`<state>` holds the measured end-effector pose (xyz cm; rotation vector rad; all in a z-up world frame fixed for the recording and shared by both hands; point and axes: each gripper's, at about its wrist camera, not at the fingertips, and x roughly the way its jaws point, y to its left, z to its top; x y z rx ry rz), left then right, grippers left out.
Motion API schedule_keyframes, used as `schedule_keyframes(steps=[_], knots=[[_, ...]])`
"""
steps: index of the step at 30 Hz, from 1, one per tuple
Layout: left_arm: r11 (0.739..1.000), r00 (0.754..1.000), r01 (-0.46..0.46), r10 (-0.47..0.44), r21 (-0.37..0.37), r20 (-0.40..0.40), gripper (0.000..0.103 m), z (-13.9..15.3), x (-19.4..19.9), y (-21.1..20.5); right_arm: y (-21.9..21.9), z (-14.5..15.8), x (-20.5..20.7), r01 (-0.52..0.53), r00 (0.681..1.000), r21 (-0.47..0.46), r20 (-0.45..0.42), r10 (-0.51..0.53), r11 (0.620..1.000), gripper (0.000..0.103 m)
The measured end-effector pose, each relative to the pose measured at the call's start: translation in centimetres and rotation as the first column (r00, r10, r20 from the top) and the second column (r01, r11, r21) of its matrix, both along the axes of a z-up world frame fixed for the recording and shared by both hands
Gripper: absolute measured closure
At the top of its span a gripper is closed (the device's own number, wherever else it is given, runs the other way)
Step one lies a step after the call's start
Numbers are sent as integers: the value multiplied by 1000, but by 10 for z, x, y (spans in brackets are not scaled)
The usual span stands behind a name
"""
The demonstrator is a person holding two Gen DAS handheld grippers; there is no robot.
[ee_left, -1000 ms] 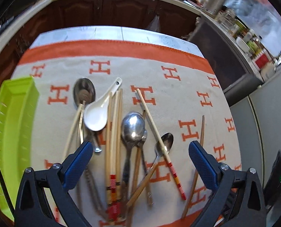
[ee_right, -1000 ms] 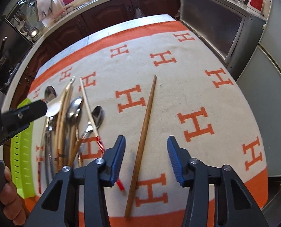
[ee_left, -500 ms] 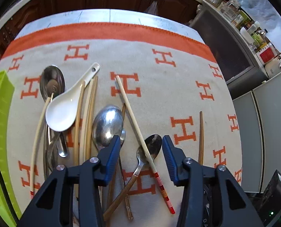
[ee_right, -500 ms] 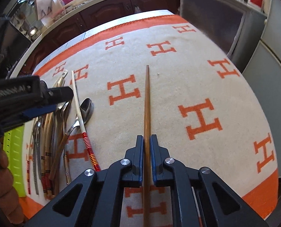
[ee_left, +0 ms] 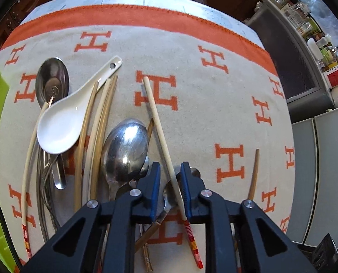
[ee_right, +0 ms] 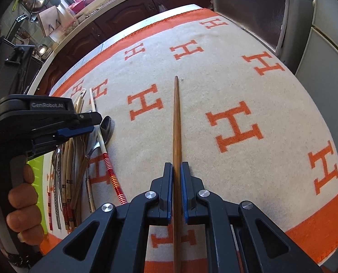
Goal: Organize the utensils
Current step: 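Grasp a red-tipped white chopstick with the left tool while the right lifts the wooden chopstick, then carry both chopsticks into the green tray and open both tools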
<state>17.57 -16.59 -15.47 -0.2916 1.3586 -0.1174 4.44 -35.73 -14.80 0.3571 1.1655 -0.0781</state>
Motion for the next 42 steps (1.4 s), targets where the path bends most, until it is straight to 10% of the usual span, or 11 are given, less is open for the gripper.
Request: schedule_keyframes(steps=[23,32,42], knots=[[982,978,191,-191,4,90,100,43,-21,7,14,14,-3,1,1000,94,-23,1,996,96],[974,961,224,-217,-22,170,100,122,-74,95,74,64,-6,-132,991,80,39,129,988,96],[993,949,45,-76,109,305,100,186,-119,217,203,113,13,-408,913,160,89,399,899,96]])
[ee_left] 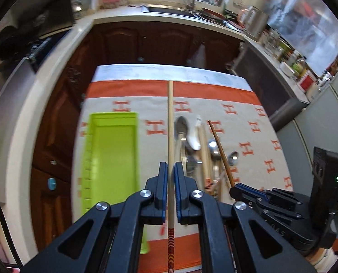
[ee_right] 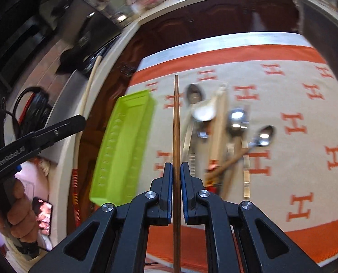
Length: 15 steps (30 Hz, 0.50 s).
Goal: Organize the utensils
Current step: 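Carry both chopsticks into the green tray and open both tools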
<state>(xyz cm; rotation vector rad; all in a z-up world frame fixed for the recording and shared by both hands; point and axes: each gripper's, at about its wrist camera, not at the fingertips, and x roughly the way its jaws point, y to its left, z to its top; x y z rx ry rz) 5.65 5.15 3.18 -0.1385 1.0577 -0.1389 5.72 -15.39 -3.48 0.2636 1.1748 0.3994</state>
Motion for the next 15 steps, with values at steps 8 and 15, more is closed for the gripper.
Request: schedule_keyframes(steps=[8,15], knots=[[981,992,-128,128,144,4,100,-29,4,66,105,0,24,-99,993,75,-58,103,992,96],[978,989,-119,132,173,-62,100,-78,30,82,151,-42,57,-21,986,108,-160,38,994,96]])
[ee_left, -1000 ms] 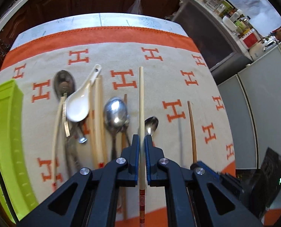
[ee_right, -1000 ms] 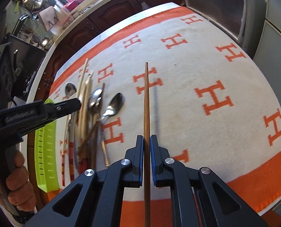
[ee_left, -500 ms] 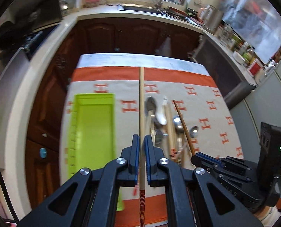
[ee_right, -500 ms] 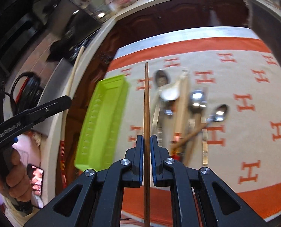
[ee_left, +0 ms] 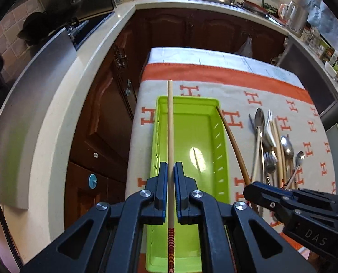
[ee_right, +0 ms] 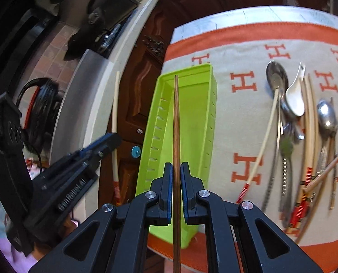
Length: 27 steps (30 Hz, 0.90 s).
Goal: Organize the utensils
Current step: 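Carry both chopsticks into the green tray and open both tools, then move both tools back over the utensil pile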
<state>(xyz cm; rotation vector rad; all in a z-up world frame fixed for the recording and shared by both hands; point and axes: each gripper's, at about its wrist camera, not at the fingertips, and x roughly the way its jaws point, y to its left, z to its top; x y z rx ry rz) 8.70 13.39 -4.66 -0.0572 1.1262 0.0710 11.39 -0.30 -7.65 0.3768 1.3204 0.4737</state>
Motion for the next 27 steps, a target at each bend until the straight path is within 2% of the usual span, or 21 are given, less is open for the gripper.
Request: schedule_keyframes(steps=[4,9,11,13,14,17,23,27], knots=[[1000,998,27,-26,17,-52,99,-29,13,-5,11,-21,20,54,998,3,-14,-54,999,96],[999,996,18,-16,27,-92,96,-51,20,-4,22,-42,40,66,997,-37,-23,-67,997,95],[1000,996,8,-5,30,-92,80,-53,20,-1,23,-46,43,65,997,-46,-36,-67,997,91],[999,997,-9,12,46,-79,70,-53,18,1,22,-50,47,63,997,-52,-34,-65,997,85],[999,997,-15,18,49,-74,62,-51,17,2,22,-49,45,62,998,-54,-31,-64,997,83],[998,998,-41,43,42,-44,49,-42,11,4,15,-46,46,69,997,-57,-19,-71,996,81],[996,996,-83,83,25,25,31,-23,-1,-3,-16,-32,33,75,997,-76,9,-75,994,78],[995,991,-101,102,-9,89,29,-14,-11,-14,-48,-24,19,103,994,-131,56,-96,986,78]])
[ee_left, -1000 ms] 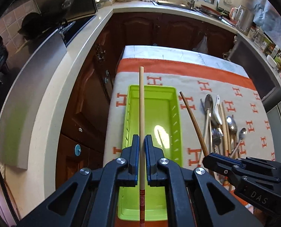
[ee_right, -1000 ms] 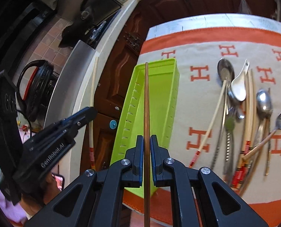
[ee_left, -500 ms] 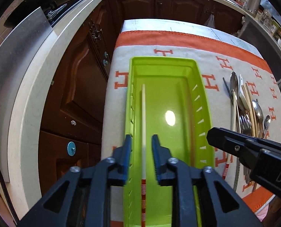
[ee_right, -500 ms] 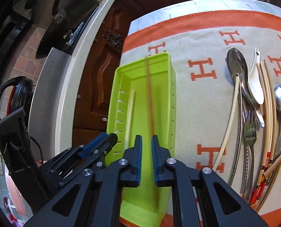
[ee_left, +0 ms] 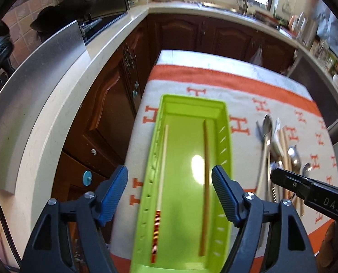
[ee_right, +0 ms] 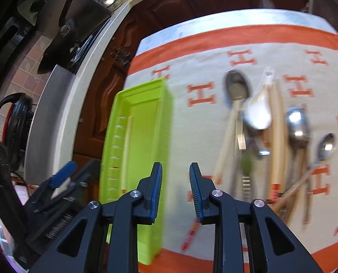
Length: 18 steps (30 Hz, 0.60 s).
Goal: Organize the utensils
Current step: 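Move both tools back over the utensil pile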
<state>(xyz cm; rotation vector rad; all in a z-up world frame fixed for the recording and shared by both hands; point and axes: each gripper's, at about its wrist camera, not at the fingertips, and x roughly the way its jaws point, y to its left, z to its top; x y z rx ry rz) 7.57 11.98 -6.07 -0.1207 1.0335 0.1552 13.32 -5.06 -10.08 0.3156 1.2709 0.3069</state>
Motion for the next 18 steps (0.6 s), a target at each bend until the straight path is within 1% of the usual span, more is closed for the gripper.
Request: schedule_keyframes(steps=[2,4,5,6,8,11,13,15,17,18], knots=[[1000,1000,16,-15,-24,14,29,2,-5,-7,-18,8,-10,7,999,-28,41,-6,1000,77],[997,999,40,-39,-66,15,29,4,-8,-16,-34,16,-19,-4,996,-65,85,9,998,74],[996,999,46,-45,-76,18,29,5,-10,-18,-41,21,-23,-11,995,-74,100,18,997,74],[995,998,55,-53,-84,26,29,7,-12,-22,-49,26,-28,-16,992,-82,119,26,997,71],[993,996,83,-80,-81,43,29,13,-15,-33,-64,36,-37,-12,988,-91,153,26,996,67],[990,991,125,-121,-69,64,29,23,-19,-50,-91,51,-49,-9,981,-63,192,21,998,67],[985,987,154,-149,-75,65,29,30,-20,-62,-108,62,-58,-4,975,-75,220,21,997,67],[980,982,179,-174,-89,69,29,35,-19,-74,-121,70,-64,0,974,-92,227,21,996,67],[976,980,195,-190,-94,54,26,36,-17,-85,-135,76,-67,19,976,-94,216,2,995,63],[976,980,199,-195,-92,46,24,36,-16,-89,-138,79,-70,29,977,-92,215,-9,995,59]])
